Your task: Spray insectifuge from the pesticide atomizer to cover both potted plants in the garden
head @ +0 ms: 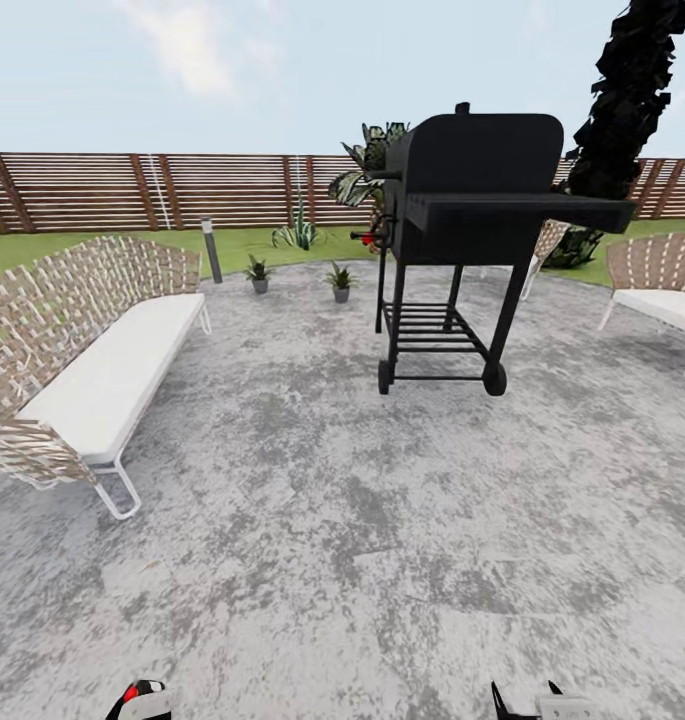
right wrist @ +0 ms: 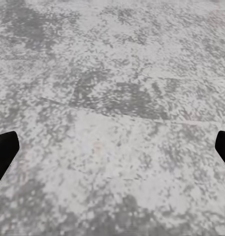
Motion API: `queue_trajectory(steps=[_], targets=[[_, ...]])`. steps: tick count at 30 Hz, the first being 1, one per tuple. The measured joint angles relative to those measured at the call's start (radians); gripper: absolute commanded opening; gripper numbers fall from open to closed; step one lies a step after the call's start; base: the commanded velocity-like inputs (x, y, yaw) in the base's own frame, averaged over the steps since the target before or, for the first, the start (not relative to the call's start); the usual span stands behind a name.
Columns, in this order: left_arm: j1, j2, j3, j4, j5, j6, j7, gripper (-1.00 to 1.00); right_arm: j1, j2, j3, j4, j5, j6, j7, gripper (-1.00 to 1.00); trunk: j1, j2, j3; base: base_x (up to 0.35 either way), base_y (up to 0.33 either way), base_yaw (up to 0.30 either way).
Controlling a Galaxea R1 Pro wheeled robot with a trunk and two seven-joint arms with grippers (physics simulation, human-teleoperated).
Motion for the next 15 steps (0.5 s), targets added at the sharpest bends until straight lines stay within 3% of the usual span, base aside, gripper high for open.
queue_trajectory(steps=[8,15], targets=[[0.000,0.000,0.000,0.000,0.000,0.000,0.000,-1.00,0.000,-0.002,0.000,0.000,0.000,0.000,-0.001,1.00,0.000,0.000,0.000,0.335,0.019,0.001],[0.000,0.000,0.000,0.000,0.000,0.000,0.000,-1.00,0.000,-0.001,0.001,0.000,0.000,0.000,-0.001,1.00,0.000,0.000,0.000,0.315,0.163,0.000]])
